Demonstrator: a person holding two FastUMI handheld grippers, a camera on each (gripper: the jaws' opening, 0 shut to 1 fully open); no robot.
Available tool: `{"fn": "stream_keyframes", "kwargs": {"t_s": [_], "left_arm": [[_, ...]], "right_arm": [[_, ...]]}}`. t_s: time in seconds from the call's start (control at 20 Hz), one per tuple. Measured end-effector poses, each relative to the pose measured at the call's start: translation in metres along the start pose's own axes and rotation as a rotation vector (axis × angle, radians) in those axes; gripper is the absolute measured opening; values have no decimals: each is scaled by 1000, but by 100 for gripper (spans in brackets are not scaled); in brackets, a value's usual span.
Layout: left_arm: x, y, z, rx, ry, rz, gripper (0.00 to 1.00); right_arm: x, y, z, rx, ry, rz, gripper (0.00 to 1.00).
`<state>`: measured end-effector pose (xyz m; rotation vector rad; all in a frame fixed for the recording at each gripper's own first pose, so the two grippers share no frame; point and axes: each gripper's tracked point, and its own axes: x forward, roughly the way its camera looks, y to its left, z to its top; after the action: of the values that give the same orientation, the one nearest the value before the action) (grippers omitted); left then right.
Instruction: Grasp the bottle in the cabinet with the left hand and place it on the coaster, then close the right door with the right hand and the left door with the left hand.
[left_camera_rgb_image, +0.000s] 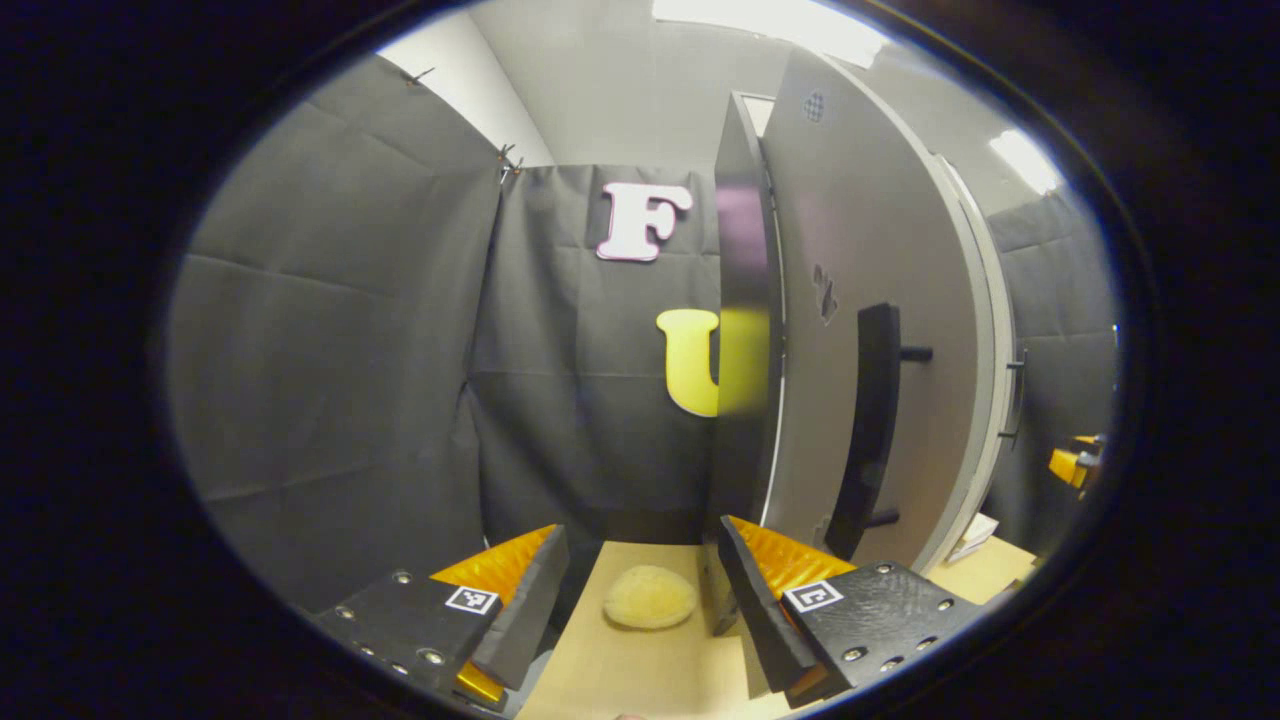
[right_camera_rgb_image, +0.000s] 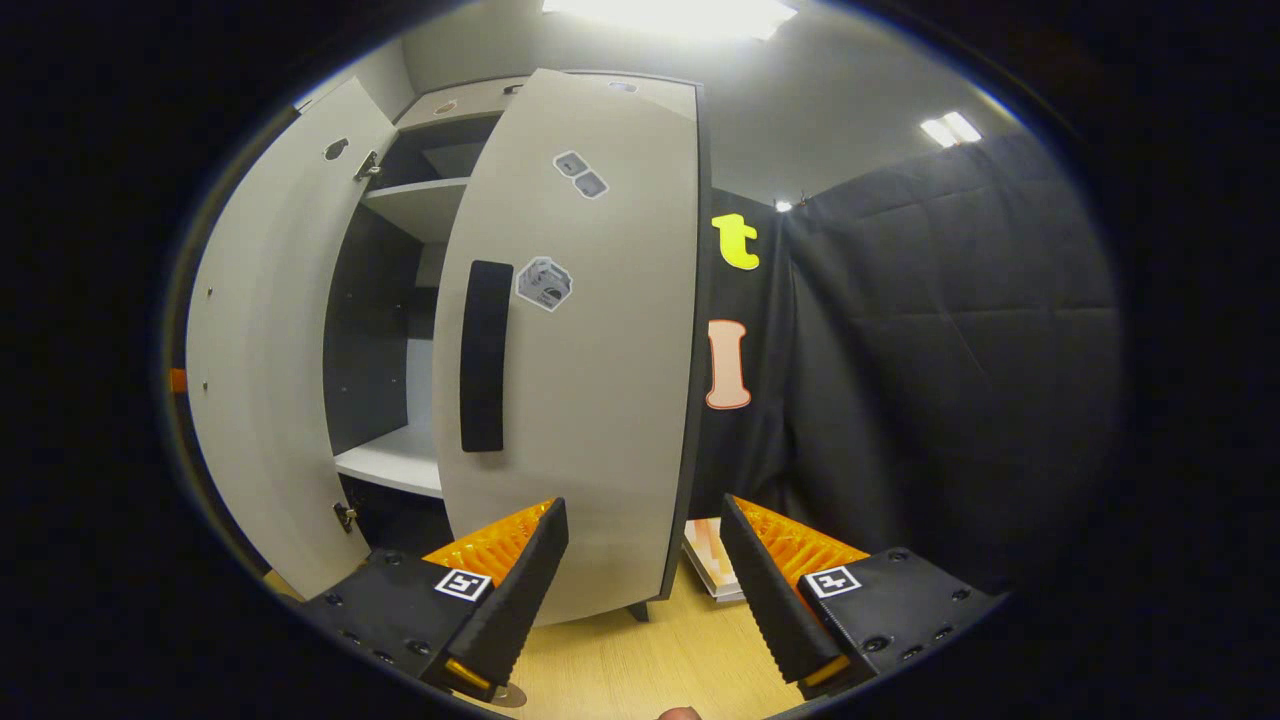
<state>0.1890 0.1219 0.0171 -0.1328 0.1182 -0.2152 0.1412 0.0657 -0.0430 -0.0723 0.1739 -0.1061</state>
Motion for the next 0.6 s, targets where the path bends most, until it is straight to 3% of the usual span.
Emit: {"fn": "stream_keyframes", "kwargs": {"t_s": [0.3, 0.45, 0.6], "left_arm": [[4, -32, 25, 15, -37, -8, 89], [3, -31, 32, 67, -48, 51, 88], [2, -31, 31, 45, -45, 70, 87]], "right_arm": [[-2, -32, -14, 1, 21, 7, 98], [-1, -52, -15, 6, 23, 12, 98], [3, -73, -15, 14, 25, 14, 98]]}}
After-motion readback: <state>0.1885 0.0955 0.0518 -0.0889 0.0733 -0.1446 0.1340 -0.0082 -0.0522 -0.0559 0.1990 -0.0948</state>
